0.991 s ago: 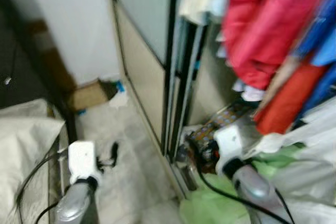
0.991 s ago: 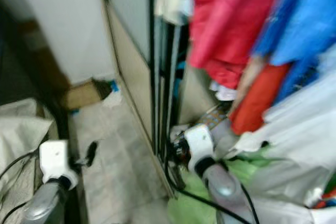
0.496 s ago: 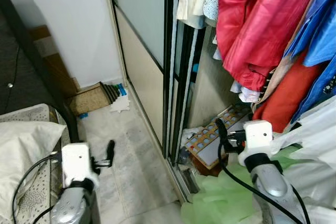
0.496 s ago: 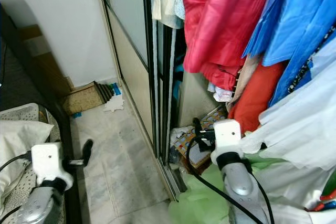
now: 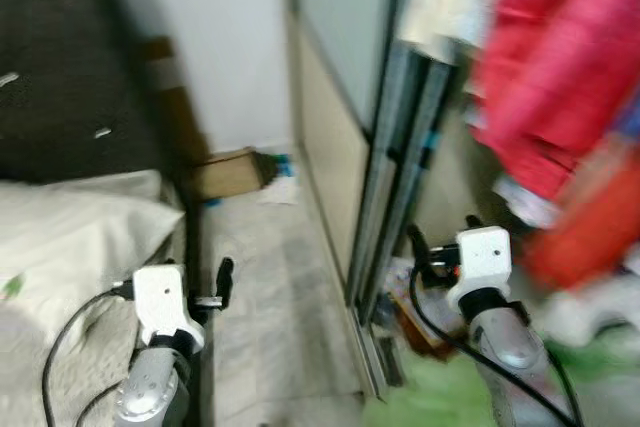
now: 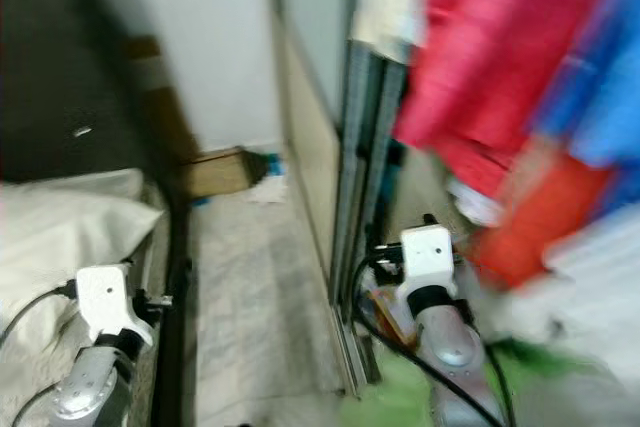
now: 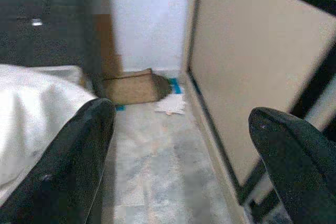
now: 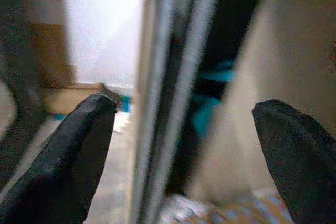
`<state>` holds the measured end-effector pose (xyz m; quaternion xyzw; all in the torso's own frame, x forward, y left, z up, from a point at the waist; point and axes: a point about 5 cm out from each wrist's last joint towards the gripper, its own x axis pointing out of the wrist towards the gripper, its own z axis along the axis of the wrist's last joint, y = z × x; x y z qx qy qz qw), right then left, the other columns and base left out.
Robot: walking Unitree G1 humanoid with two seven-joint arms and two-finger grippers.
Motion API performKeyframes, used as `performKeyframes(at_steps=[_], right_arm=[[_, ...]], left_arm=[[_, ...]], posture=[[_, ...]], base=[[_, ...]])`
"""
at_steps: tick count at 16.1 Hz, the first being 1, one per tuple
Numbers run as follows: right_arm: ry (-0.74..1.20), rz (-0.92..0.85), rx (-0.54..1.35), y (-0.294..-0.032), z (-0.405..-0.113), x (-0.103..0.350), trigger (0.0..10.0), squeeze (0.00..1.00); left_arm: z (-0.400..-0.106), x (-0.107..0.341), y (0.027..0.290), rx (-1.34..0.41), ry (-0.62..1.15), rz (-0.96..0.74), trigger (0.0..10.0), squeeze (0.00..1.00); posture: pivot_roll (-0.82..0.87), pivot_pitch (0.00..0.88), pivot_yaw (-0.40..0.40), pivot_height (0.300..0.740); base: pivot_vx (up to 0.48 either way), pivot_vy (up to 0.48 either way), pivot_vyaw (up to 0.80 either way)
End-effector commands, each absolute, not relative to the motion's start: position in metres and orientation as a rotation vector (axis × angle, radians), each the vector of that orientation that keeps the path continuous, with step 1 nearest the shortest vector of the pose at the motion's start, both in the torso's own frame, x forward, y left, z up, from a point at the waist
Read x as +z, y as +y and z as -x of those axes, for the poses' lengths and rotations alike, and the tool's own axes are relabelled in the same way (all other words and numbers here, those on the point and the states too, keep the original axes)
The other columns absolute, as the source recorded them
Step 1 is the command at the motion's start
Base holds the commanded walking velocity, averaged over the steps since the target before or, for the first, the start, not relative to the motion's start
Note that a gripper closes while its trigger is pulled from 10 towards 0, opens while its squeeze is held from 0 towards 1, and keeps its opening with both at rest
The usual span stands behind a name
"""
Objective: Clean up the room
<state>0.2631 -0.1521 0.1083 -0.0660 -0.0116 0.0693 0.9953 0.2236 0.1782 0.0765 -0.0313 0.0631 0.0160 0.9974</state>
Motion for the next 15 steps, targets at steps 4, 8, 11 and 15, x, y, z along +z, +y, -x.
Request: performKeyframes(at_steps=[4,8,11,15], right_arm=[[-0.014,0.151,0.155,-0.1563,-0.2641,0.1045,10.0,0.0],[-0.015,0.155,0.177,-0.1531,-0.2679,0.1044,10.0,0.0],[-0.021,0.165,0.199,-0.1497,-0.2688,0.1037,10.0,0.0],[-0.025,0.165,0.207,-0.148,-0.2711,0.104,10.0,0.0]], left_arm=[[-0.2255,0.0754,0.1783,0.076,0.128,-0.004,10.0,0.0],[-0.2237,0.0769,0.1795,0.049,0.111,-0.003,10.0,0.0],[-0.2241,0.0771,0.1788,0.048,0.104,-0.004,10.0,0.0],[-0.2275,0.0815,0.1762,0.046,0.074,-0.007,10.0,0.0]], posture=[[0.01,0.051,-0.027,0.74],[0.02,0.057,-0.034,0.74],[0.02,0.056,-0.036,0.74],[0.02,0.068,-0.035,0.74]], base=[[0.0,0.0,0.76],[0.0,0.0,0.76],[0.0,0.0,0.76],[0.0,0.0,0.76]])
